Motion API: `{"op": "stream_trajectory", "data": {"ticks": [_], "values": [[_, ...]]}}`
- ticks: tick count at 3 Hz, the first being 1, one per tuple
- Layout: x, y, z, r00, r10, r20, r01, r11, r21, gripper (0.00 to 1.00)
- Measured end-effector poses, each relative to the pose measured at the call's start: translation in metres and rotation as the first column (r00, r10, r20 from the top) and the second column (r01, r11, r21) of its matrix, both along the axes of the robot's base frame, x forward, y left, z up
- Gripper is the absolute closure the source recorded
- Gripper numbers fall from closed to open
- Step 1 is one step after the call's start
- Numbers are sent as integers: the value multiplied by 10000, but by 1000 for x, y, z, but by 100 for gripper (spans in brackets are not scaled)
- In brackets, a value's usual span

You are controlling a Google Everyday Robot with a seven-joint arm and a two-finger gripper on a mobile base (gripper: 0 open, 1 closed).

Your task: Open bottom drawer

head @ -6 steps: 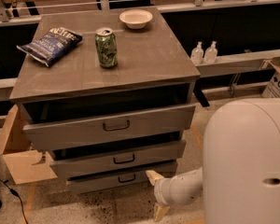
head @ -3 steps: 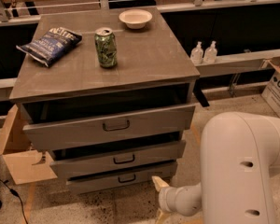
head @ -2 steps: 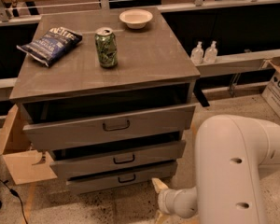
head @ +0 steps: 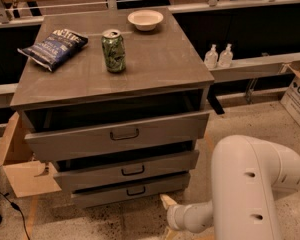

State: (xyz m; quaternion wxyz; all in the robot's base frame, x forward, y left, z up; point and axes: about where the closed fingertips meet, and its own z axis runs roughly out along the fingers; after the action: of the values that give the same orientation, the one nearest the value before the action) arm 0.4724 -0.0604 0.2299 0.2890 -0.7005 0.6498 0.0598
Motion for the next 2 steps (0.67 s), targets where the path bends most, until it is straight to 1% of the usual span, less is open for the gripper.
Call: {"op": "stream_trajectory", "data": {"ticks": [1,2], "values": [[14,9,-27,9995,190,-257,-187,9997,126,0],[37,19,-45,9986,456,-251,-454,9989,79,0]]}}
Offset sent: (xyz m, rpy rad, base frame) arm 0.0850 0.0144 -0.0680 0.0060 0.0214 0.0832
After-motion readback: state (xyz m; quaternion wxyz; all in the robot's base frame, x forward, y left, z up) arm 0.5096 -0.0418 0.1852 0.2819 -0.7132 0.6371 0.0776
